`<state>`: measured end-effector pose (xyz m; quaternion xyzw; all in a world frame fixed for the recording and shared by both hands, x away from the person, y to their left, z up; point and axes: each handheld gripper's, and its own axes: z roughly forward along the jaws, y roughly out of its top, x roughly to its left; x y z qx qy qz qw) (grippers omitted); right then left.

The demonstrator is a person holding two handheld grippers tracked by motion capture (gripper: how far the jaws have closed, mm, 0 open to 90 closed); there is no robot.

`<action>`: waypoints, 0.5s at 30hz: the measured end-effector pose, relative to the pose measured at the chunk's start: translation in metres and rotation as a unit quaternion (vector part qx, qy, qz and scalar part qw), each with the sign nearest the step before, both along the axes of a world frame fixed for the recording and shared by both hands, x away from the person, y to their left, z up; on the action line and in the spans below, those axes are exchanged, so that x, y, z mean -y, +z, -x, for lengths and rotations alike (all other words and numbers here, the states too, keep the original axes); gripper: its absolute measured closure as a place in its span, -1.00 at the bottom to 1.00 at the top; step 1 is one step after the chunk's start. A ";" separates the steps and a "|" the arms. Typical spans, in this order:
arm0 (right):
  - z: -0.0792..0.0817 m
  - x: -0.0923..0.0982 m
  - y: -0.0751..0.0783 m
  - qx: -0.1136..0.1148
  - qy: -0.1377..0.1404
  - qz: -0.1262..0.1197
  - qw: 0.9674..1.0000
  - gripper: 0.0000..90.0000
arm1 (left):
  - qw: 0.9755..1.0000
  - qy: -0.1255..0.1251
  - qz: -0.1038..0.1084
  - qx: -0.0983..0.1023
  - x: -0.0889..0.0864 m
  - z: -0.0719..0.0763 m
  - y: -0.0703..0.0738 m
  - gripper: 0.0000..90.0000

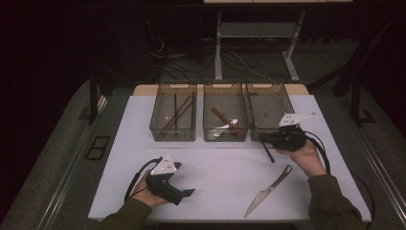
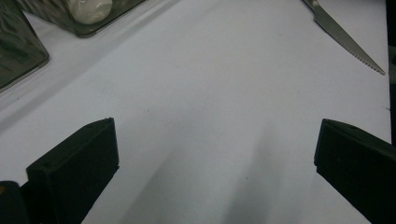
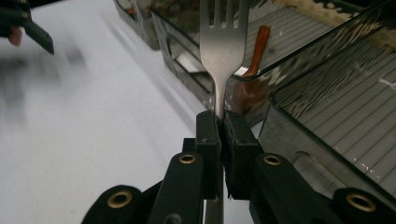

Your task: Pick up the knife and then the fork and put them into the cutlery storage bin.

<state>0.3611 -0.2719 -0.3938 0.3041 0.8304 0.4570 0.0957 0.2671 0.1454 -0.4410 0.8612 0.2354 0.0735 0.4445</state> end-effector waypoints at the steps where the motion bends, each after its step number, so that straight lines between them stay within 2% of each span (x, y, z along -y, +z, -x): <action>1: 0.000 0.001 0.001 0.003 -0.003 -0.007 1.000 0.90 | 1.000 0.000 0.001 0.000 0.000 0.000 0.000 -1.00; 11: 0.000 0.015 0.009 0.022 -0.036 -0.039 0.998 0.90 | 1.000 -0.001 0.002 0.000 -0.001 -0.001 0.000 -1.00; 15: 0.000 0.019 0.011 0.022 -0.040 -0.045 0.998 0.90 | 1.000 -0.002 0.003 0.001 -0.003 -0.003 -0.001 -1.00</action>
